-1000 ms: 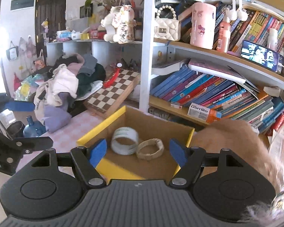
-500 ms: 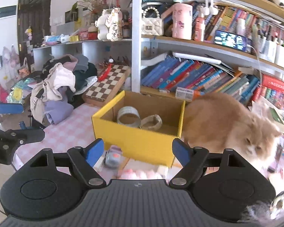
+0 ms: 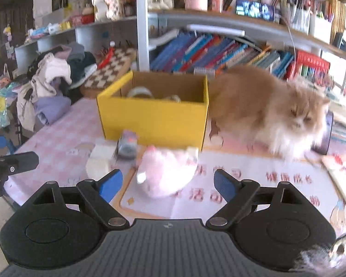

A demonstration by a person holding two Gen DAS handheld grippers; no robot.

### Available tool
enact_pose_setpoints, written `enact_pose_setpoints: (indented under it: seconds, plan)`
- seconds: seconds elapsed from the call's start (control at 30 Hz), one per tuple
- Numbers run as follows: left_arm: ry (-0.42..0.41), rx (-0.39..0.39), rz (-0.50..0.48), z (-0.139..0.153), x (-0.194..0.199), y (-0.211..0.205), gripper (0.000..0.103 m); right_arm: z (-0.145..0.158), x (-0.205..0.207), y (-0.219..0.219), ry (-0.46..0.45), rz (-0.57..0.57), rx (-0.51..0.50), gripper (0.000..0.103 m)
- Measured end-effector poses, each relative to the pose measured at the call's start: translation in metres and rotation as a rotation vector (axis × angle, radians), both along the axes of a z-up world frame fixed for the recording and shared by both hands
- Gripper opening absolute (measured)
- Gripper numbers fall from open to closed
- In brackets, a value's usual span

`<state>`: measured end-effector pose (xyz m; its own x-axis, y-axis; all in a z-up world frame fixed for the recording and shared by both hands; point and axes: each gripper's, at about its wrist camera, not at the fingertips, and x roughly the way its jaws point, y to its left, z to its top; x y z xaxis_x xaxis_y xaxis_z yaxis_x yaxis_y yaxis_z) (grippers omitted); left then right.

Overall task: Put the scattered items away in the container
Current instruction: 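Withdraw both tools from the yellow box back toward the table, then move the left tool to the white foam cube while the right tool approaches the pink plush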

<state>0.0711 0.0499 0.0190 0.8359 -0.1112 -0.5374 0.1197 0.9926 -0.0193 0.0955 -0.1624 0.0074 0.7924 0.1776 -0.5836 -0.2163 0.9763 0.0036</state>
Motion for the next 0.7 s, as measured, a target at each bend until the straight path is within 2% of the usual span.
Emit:
enact_pose_setpoints:
  seconds: [0.17,0.5,0.7]
  plan:
    - [0.022,0.013,-0.027,-0.01,-0.001,-0.009,0.1,-0.011,-0.008,0.0,0.015,-0.02,-0.011,0.088]
    - [0.082,-0.031,-0.074,-0.028,0.004,-0.018,0.1,-0.029,-0.009,-0.002,0.089,-0.015,-0.032,0.088]
    - [0.099,0.002,-0.08,-0.032,0.008,-0.026,0.1,-0.034,-0.005,-0.005,0.125,-0.022,-0.017,0.091]
